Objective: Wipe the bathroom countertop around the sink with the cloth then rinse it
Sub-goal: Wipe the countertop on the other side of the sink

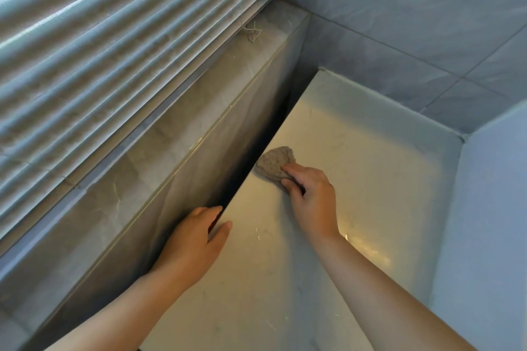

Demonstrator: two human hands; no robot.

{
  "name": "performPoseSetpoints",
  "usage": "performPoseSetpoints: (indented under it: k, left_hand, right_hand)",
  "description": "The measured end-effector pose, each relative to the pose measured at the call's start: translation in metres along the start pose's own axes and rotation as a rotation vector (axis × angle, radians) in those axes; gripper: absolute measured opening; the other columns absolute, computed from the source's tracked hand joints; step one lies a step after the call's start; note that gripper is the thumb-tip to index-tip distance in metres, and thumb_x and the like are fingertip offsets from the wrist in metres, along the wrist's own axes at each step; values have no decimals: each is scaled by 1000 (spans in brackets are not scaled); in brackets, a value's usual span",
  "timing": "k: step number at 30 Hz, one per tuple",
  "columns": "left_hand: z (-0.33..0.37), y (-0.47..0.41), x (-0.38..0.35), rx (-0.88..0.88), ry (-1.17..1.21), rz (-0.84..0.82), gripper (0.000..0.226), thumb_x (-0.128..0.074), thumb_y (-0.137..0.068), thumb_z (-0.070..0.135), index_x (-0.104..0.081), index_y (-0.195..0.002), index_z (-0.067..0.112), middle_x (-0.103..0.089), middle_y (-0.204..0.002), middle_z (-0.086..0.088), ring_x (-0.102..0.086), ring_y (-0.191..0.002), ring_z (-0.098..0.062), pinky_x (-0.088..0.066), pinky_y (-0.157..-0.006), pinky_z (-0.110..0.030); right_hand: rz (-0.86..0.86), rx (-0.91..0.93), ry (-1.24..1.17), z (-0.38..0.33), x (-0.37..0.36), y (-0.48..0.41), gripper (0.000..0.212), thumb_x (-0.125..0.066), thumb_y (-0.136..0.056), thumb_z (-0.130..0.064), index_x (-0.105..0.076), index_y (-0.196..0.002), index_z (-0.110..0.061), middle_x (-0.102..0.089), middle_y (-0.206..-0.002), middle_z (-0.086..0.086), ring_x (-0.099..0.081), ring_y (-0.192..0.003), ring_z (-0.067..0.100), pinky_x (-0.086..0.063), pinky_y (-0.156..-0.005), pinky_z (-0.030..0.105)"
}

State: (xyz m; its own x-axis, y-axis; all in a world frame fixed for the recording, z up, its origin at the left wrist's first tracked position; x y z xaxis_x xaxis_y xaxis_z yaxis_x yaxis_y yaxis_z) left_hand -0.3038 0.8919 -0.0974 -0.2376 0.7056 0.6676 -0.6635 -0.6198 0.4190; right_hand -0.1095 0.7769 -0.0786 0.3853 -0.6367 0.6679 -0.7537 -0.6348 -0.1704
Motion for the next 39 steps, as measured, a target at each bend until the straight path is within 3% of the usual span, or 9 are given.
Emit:
performPoseSetpoints:
  k: [4,8,16,22,28,30,33,35,39]
  left_hand:
    - [-3,6,2,-8,35,-28,38,-49,-92,44,-52,-129,32,-53,-117,15,-55,-102,-4,-49,-91,-30]
    - [-1,10,1,-36,37,-39,33,-48,-93,43,-52,-125,38,-49,-112,22,-52,-98,2,-44,-85,-21]
    - [-14,15,-1,35,51,-50,55,-45,-92,50,-34,-143,33,-43,-138,14,-47,-119,-6,-44,-101,-32]
    - [-20,23,0,54,70,-61,57,-47,-92,47,-29,-145,34,-41,-140,14,-47,-119,-6,-45,-99,-33]
    - [-26,29,9,45,98,-16,53,-50,-92,43,-34,-142,34,-42,-139,15,-48,-117,-3,-47,-99,-34]
    - [-23,31,9,15,93,-37,56,-50,-92,42,-29,-144,35,-38,-142,17,-46,-121,-4,-45,-101,-33]
    - [-12,35,9,-84,35,-47,59,-47,-94,41,-23,-147,34,-30,-146,18,-40,-126,-2,-40,-104,-27]
    - [-3,37,9,-162,-27,-35,58,-45,-95,41,-24,-147,31,-29,-146,17,-39,-124,-1,-38,-102,-22]
    - [10,43,7,-276,-137,-21,58,-43,-95,43,-24,-147,28,-29,-141,18,-39,-113,3,-36,-94,-14]
  right_hand:
    - [-95,-115,-139,-4,6,0,23,-68,-84,-12,-73,-105,-19,-72,-103,-5,-63,-96,10,-45,-89,19]
    - [108,-126,-158,-11,36,-41,23,-67,-85,-14,-72,-107,-16,-69,-102,-8,-62,-94,3,-45,-86,11]
    - [-38,-62,18,-8,-23,-47,24,-62,-89,-19,-70,-112,-21,-70,-107,-3,-55,-100,15,-37,-83,19]
    - [-66,99,-29,-25,-31,3,20,-65,-85,-18,-73,-103,-20,-72,-99,-6,-59,-91,17,-46,-82,29]
    - [-203,-9,-132,-29,-30,27,20,-68,-81,-16,-75,-99,-23,-71,-95,-11,-57,-93,10,-44,-84,24]
    - [-148,-50,-204,-30,-9,24,24,-71,-78,-9,-75,-97,-24,-69,-91,-15,-61,-94,10,-46,-87,24]
    - [109,-79,-215,-21,38,0,32,-72,-78,-5,-71,-100,-28,-62,-91,-27,-63,-93,9,-45,-88,19]
    - [179,-106,-138,-8,55,-16,28,-70,-80,-6,-72,-102,-23,-64,-93,-23,-61,-94,9,-43,-86,13]
    - [41,-163,2,21,42,-22,24,-69,-81,-8,-74,-103,-15,-72,-106,2,-64,-101,21,-43,-88,22]
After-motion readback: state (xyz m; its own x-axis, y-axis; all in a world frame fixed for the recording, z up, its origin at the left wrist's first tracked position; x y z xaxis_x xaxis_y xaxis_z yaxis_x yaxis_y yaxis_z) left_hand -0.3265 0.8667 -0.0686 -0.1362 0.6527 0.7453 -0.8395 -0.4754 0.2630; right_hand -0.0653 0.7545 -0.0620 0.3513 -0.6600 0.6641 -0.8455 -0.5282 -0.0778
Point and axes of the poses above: each hand's wrist, its own y-axis away from the middle knuckle, its own x-axis out of the back of the hand, z = x × y, the point moved 7 cm from there along -y, towards the middle knuckle
